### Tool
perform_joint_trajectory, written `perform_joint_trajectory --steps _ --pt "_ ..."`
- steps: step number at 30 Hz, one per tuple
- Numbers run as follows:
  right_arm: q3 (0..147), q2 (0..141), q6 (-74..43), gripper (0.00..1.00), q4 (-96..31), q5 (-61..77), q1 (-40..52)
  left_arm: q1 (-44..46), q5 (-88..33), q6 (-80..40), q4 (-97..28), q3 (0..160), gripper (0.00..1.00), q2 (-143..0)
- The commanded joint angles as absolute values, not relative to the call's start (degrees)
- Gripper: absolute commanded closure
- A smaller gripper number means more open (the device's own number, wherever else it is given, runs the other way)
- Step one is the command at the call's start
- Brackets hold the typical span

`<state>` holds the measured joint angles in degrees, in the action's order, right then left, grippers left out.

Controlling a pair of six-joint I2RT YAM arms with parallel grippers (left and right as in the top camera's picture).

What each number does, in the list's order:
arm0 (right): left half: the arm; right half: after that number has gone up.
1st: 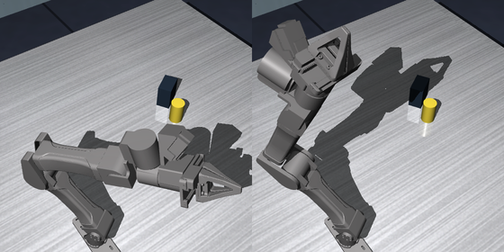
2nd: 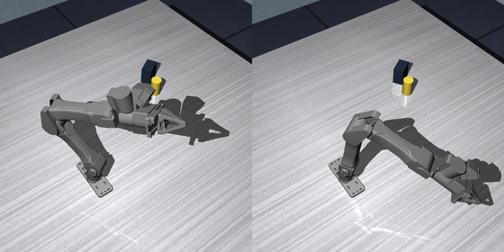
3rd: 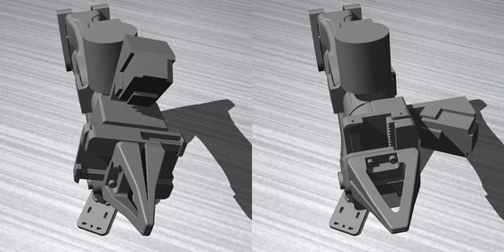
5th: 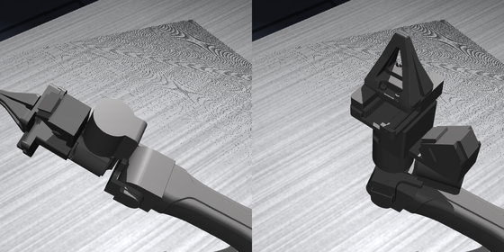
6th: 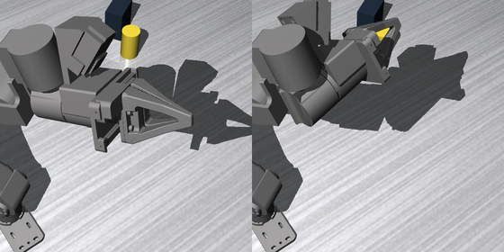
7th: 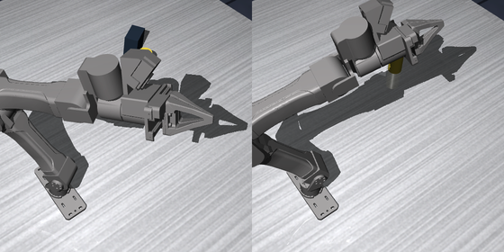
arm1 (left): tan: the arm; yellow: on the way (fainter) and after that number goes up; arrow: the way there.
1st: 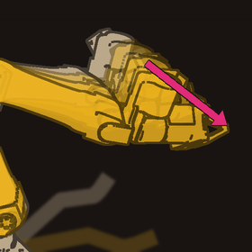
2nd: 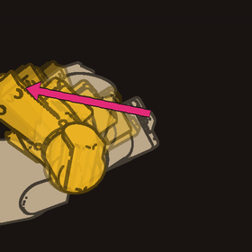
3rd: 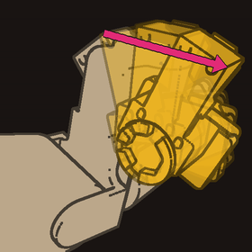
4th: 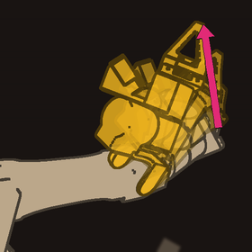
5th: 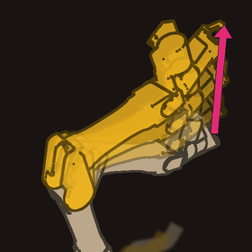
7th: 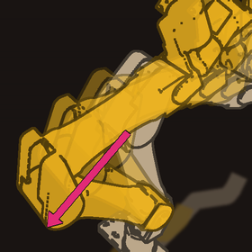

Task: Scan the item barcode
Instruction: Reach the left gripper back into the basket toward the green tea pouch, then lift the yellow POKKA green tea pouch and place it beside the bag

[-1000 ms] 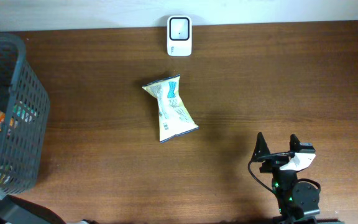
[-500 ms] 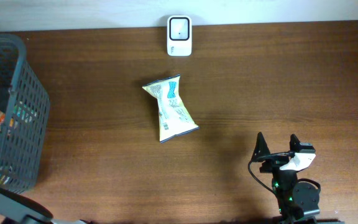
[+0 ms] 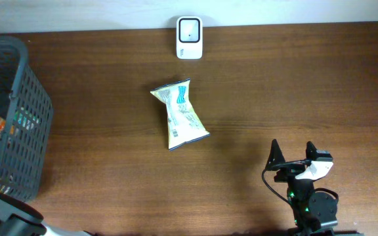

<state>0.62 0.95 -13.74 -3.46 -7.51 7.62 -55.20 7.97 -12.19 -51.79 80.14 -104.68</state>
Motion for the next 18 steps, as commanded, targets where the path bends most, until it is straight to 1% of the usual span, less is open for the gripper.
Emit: perform_joint_trajectory --steps 1,5,10,11,15,16,17,18 --pt "0.32 0.78 -14.2 0.01 -3.9 -7.79 7.88 -55.79 9.47 -11.86 -51.46 79.96 0.21 -106.59" --pt "0.32 0.8 -14.2 0.01 -3.92 -7.79 7.88 -55.79 10.52 -11.86 -51.46 79.96 0.24 -108.95" --pt "0.32 0.78 -14.2 0.01 -3.9 -7.79 7.88 -55.79 10.52 -11.86 -51.13 79.96 0.34 -111.48" --pt "0.32 0.8 -14.2 0.01 -3.92 -7.79 7.88 -55.79 10.5 -11.86 -51.13 79.96 0.41 -111.81" --pt "0.32 0.8 -14.2 0.01 -3.9 -7.79 7.88 -55.77 10.33 -11.86 -51.11 79.96 0.72 -112.49" --pt "0.32 0.78 -14.2 0.01 -3.9 -7.79 7.88 -55.77 10.31 -11.86 -51.05 79.99 0.85 -112.49" --pt "0.32 0.8 -14.2 0.01 -3.9 -7.79 7.88 -55.77 10.31 -11.86 -51.09 79.99 0.94 -112.49" --pt "0.32 0.78 -14.2 0.01 -3.9 -7.79 7.88 -55.79 10.28 -11.88 -51.09 79.99 0.98 -112.49"
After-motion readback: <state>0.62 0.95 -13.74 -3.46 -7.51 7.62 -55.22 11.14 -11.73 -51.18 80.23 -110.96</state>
